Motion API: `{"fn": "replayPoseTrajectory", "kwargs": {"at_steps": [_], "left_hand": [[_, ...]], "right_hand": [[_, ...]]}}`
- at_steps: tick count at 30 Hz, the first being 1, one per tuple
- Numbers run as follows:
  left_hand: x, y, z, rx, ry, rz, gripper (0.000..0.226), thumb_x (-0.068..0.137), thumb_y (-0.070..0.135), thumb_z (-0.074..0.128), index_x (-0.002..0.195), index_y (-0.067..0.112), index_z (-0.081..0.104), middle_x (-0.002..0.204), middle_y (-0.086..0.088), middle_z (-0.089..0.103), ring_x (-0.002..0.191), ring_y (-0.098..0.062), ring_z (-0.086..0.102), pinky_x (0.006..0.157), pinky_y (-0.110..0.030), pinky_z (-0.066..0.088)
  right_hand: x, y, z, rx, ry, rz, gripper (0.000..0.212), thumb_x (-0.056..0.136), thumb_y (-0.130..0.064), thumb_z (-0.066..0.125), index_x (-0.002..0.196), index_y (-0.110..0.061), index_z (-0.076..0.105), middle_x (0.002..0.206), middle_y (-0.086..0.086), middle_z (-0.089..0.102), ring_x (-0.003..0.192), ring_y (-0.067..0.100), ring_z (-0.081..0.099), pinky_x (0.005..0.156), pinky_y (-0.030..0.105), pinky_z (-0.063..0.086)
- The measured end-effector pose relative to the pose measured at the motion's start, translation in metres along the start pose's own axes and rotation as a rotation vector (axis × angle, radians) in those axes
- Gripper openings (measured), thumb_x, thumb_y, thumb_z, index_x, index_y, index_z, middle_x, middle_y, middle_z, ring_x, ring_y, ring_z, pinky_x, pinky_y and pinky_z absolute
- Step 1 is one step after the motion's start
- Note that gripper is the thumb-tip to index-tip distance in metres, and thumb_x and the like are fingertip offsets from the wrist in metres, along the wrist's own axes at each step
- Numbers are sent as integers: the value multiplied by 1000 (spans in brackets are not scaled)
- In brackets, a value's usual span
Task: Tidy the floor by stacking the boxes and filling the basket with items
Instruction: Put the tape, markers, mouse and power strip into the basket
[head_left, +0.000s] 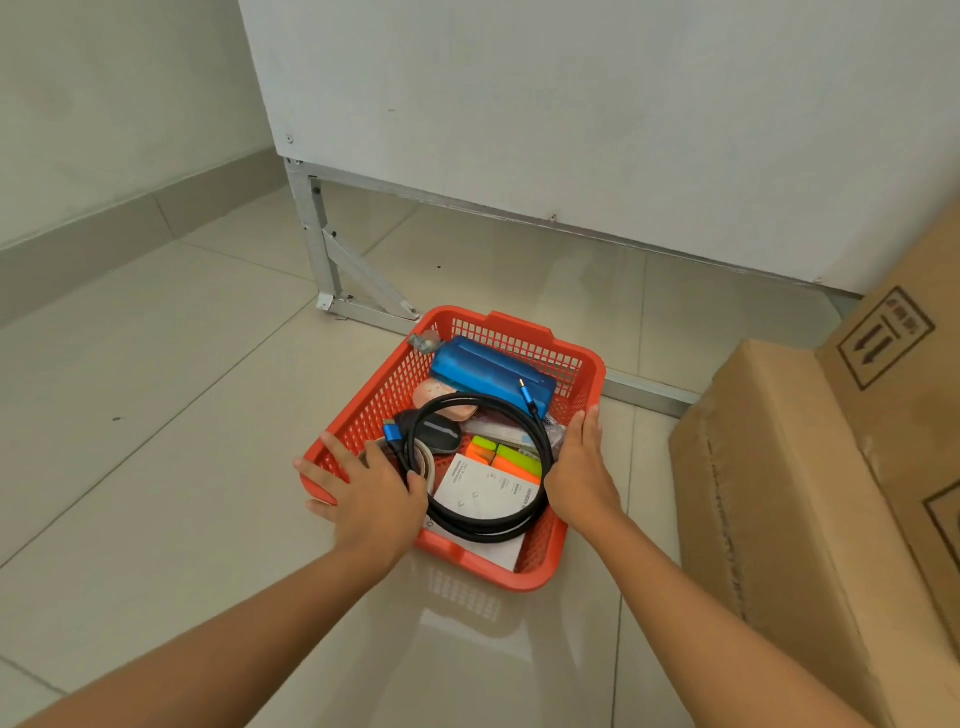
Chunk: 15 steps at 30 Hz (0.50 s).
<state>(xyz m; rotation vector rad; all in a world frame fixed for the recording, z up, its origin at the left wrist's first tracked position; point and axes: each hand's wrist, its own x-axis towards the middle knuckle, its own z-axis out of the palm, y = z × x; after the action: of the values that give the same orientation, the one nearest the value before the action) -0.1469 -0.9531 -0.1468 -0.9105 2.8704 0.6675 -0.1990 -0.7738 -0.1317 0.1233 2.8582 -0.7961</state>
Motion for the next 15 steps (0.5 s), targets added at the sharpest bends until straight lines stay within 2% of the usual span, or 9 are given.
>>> {"fn": "replayPoseTrajectory", "kwargs": {"at_steps": [2, 7, 15], "left_hand": [[-3, 9, 4, -5, -16, 18, 62, 94, 38, 41, 147, 16, 17, 154, -19, -16, 136, -51, -20, 109, -63, 9], [-3, 26, 9, -18, -13, 27, 61, 94, 40, 40, 147, 16, 18, 154, -18, -16, 136, -51, -20, 109, -63, 7], [-4, 32, 12, 24, 19, 20, 64, 95, 43, 38, 147, 15, 17, 154, -20, -13, 136, -52, -17, 108, -65, 10]], "right_hand": [[3, 9, -5, 34, 1, 8, 81, 94, -2, 45, 149, -11, -13, 156, 0, -23, 146, 19, -11, 108, 33, 31], [16, 24, -17, 95, -93, -47, 86, 94, -7, 49, 147, -11, -19, 153, 3, -30, 145, 20, -17, 116, 35, 11], [28, 24, -20, 64, -158, -60, 93, 92, -8, 53, 145, -14, -24, 150, 2, -36, 143, 23, -20, 118, 41, 11]]}}
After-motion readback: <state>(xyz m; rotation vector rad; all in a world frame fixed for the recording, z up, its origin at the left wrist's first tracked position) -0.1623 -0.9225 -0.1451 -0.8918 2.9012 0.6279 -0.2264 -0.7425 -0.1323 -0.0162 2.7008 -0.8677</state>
